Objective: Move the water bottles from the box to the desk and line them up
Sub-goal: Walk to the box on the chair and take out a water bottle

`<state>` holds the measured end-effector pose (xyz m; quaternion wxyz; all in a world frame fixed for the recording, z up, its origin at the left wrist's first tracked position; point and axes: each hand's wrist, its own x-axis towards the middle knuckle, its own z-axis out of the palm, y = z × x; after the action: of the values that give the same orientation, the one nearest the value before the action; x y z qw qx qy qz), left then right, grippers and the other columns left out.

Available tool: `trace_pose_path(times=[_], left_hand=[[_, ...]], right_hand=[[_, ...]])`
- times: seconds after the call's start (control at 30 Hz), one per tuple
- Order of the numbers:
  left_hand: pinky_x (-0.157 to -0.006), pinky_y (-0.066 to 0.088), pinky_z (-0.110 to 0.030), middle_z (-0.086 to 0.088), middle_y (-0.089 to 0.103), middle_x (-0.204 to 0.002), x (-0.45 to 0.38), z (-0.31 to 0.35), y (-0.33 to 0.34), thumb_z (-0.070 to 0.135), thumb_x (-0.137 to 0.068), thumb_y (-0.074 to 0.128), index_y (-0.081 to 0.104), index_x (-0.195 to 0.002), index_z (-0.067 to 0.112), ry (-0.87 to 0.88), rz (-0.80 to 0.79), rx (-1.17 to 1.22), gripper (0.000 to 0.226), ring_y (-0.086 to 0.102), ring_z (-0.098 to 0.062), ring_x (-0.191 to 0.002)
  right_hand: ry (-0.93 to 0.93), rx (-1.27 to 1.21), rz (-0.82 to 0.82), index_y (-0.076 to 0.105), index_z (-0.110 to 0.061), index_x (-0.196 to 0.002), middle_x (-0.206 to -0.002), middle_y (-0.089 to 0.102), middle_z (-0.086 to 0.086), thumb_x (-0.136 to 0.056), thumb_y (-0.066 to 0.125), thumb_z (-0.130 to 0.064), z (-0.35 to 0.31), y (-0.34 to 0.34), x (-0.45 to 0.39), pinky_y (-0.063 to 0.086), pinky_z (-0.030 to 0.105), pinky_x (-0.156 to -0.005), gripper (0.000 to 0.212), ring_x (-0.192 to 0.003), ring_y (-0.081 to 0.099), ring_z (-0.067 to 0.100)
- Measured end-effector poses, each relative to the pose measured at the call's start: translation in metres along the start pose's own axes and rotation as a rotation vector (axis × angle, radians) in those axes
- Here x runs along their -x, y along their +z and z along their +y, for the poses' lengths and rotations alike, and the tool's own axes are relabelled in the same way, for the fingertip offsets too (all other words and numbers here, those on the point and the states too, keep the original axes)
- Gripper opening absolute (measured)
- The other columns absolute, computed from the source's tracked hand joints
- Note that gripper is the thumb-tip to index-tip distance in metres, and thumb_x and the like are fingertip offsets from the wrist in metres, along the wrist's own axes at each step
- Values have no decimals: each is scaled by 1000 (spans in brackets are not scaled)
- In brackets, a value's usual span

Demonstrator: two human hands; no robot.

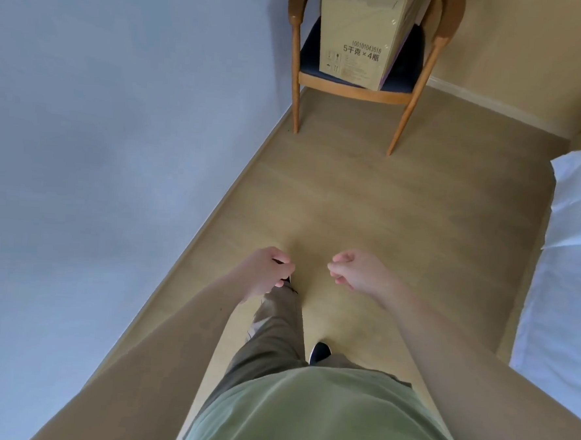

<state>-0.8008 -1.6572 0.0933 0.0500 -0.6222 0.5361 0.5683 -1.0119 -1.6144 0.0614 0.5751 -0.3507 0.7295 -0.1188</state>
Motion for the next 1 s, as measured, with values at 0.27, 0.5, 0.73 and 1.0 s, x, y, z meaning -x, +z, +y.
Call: trace_pose_path(times=[0.27,0.5,0.73,1.0], left_hand=[[-98,56,-46,-5,74,-105,-115,82,-99,33,-96,57,59,-124,25,21,-48,-70,30,70,-25,-105],[-98,55,-46,-5,74,-106,-183,168,-163,33,-96,57,60,-123,24,109,-81,-139,28,70,-27,-106],[-97,56,-46,0,73,-104,-243,257,-201,39,-94,56,60,-120,28,217,-103,-229,28,70,-21,-102],[-98,56,-46,-2,72,-107,-317,370,-223,38,-94,57,60,-120,28,248,-67,-225,29,70,-24,-104]], right_hand=[[43,-87,56,62,-19,-116,-106,73,1,-90,62,-31,-102,-49,-90,52,37,-91,29,-101,69,18],[27,-163,146,63,-18,-116,-102,75,7,-92,64,-32,-180,-96,-144,52,40,-93,27,-102,68,23],[-16,-194,235,62,-22,-111,-99,75,4,-94,64,-32,-237,-161,-194,52,39,-92,19,-100,69,21],[-90,-161,221,62,-24,-115,-99,74,-1,-92,64,-37,-299,-272,-275,52,34,-88,26,-97,68,16]])
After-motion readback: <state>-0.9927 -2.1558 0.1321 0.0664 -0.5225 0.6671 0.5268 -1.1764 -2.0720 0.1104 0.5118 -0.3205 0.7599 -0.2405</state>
